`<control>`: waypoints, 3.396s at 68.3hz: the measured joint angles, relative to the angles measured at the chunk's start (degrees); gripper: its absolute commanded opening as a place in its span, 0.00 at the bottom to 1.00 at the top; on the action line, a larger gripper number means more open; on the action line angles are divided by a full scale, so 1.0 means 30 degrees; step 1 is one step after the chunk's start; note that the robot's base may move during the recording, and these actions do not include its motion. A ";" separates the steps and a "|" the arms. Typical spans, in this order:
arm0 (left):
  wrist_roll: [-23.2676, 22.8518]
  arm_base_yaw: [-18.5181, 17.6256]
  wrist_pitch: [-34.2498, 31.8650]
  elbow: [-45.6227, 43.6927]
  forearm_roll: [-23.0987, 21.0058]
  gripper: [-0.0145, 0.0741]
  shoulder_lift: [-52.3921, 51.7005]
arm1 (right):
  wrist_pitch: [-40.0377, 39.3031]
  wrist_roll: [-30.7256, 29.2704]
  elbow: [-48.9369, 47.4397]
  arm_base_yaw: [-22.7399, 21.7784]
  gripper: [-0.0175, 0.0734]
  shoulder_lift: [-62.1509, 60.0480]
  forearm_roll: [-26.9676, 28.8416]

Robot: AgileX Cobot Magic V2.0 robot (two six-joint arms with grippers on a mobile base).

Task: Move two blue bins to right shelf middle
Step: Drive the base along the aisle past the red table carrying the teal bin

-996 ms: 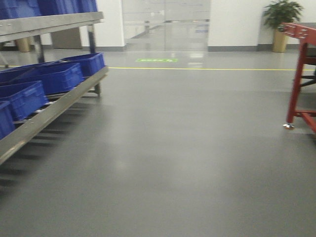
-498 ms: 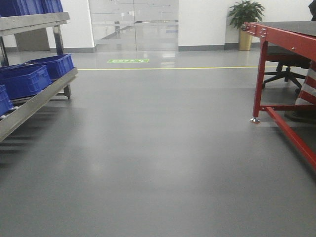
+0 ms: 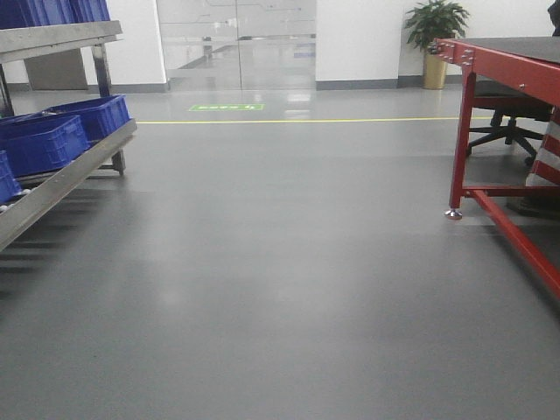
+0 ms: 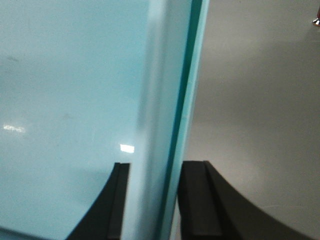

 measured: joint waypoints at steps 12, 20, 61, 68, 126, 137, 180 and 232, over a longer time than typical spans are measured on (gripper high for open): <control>0.0000 0.0000 0.0000 0.0000 0.0000 0.04 0.0000 | 0.0000 0.0000 0.0000 0.0000 0.02 0.0000 0.0000; 0.0000 0.0000 0.0000 0.0000 0.0000 0.04 0.0000 | 0.0000 0.0000 0.0000 0.0000 0.02 0.0000 0.0000; 0.0000 0.0000 0.0000 0.0000 0.0000 0.04 0.0000 | 0.0000 0.0000 0.0000 0.0000 0.02 0.0000 0.0000; 0.0000 0.0000 0.0000 0.0000 0.0000 0.04 0.0000 | 0.0000 0.0000 0.0000 0.0000 0.02 0.0000 0.0000; 0.0000 0.0000 0.0000 0.0000 0.0000 0.04 0.0000 | 0.0000 0.0000 0.0000 0.0000 0.02 0.0000 0.0000; 0.0000 0.0000 0.0000 0.0000 0.0000 0.04 0.0000 | 0.0000 0.0000 0.0000 0.0000 0.02 0.0000 0.0000; 0.0000 0.0000 -0.0037 0.0000 0.0000 0.04 0.0000 | -0.0036 0.0000 0.0000 0.0000 0.02 0.0000 0.0000; 0.0000 0.0000 -0.0241 0.0000 0.0037 0.04 0.0000 | -0.0316 0.0000 0.0000 0.0000 0.02 0.0000 -0.0035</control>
